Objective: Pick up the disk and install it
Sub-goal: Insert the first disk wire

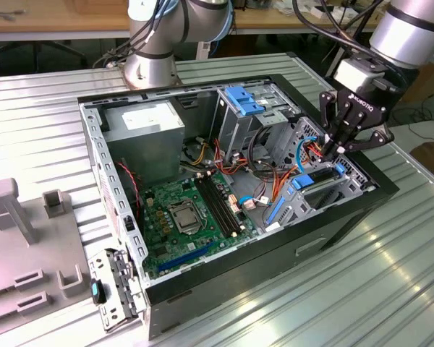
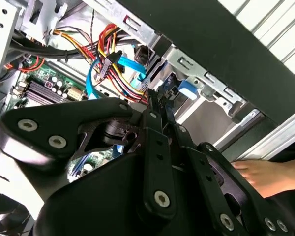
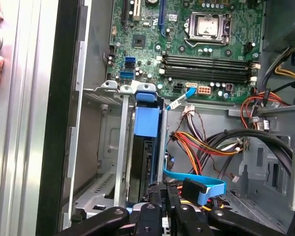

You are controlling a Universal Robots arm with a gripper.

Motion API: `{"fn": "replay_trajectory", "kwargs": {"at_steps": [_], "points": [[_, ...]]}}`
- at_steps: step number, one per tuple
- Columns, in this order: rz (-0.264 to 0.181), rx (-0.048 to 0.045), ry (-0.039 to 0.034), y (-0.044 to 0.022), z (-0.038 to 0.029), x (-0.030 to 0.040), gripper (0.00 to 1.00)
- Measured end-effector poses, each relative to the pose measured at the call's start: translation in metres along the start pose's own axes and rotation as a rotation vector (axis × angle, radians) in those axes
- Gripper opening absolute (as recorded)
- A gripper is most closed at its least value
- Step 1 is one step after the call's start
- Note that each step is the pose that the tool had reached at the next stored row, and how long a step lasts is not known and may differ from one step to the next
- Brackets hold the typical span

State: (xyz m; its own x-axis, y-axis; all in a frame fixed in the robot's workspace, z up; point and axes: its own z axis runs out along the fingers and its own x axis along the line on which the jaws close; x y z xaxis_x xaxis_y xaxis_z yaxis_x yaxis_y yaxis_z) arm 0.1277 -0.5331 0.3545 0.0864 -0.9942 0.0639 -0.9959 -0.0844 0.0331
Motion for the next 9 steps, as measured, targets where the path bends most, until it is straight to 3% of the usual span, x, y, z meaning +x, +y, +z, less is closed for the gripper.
{"fn": "replay_trajectory", "kwargs": {"at_steps": [2, 4, 9], "points": [[0.002, 0.0144, 0.0014, 0.0001, 0.0014, -0.0001, 0.17], [0.007, 0.0199, 0.0017, 0.0000, 0.0028, 0.0000, 0.17], [0.040, 0.0178, 0.0010, 0.0003, 0.0035, 0.0010, 0.17]]}}
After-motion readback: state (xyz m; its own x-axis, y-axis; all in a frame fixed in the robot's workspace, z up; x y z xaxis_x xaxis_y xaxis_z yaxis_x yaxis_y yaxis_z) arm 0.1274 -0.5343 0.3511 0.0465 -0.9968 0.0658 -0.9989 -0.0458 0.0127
